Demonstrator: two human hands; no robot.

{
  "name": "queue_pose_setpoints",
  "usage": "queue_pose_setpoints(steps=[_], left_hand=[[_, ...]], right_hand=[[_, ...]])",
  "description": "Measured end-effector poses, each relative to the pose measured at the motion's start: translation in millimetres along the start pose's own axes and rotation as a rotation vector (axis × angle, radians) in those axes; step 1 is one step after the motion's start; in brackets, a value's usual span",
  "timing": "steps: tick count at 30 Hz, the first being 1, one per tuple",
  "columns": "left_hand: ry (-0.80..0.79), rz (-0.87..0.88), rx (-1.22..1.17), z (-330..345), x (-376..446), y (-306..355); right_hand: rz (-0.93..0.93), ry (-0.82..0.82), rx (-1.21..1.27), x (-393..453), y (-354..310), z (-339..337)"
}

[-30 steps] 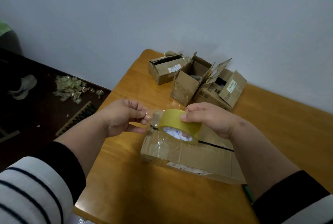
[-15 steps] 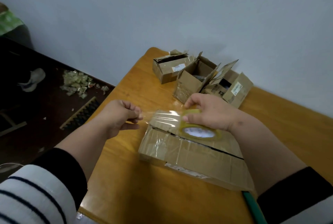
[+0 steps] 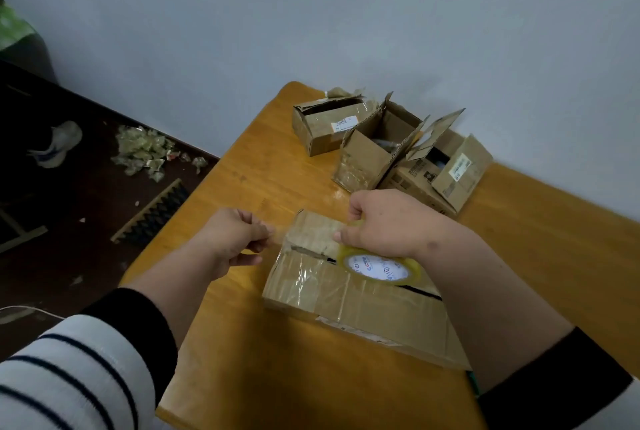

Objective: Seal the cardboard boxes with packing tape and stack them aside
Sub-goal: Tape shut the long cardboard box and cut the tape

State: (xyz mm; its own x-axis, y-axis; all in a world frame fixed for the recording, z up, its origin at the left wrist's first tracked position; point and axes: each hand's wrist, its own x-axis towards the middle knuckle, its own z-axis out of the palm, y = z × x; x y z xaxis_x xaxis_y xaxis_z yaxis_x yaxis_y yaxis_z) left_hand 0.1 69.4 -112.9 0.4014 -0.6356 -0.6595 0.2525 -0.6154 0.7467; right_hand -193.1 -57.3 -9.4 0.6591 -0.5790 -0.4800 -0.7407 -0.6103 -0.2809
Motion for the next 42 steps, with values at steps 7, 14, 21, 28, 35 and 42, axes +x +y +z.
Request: queue_pose_setpoints(steps=[7, 14, 21, 28, 35, 42], left_hand=[[-0.027, -0.08, -0.039, 2.8, 7.7, -10.3], [-0.05, -0.14, -0.047, 7.9, 13.6, -17.1], [-0.049, -0.127, 0.01, 14.5, 16.0, -21.6], [0.03, -0.024, 0.107, 22.6, 14.8, -25.9], [0.199, 0.113, 0.342, 34.2, 17.7, -37.4], [0.184, 0.166, 0.571, 33.7, 27.1, -37.1]], right_hand=[[0.037, -0.014, 0.062, 7.5, 0.8, 4.4], [0.053, -0.059, 0.095, 14.2, 7.3, 7.7], [0.079, -0.096, 0.14, 19.2, 11.8, 10.9], [0.072, -0.103, 0.116, 21.5, 11.0, 10.1], [0.086, -0.082, 0.128, 22.8, 12.5, 12.2], [0.095, -0.073, 0.143, 22.4, 13.8, 13.1]])
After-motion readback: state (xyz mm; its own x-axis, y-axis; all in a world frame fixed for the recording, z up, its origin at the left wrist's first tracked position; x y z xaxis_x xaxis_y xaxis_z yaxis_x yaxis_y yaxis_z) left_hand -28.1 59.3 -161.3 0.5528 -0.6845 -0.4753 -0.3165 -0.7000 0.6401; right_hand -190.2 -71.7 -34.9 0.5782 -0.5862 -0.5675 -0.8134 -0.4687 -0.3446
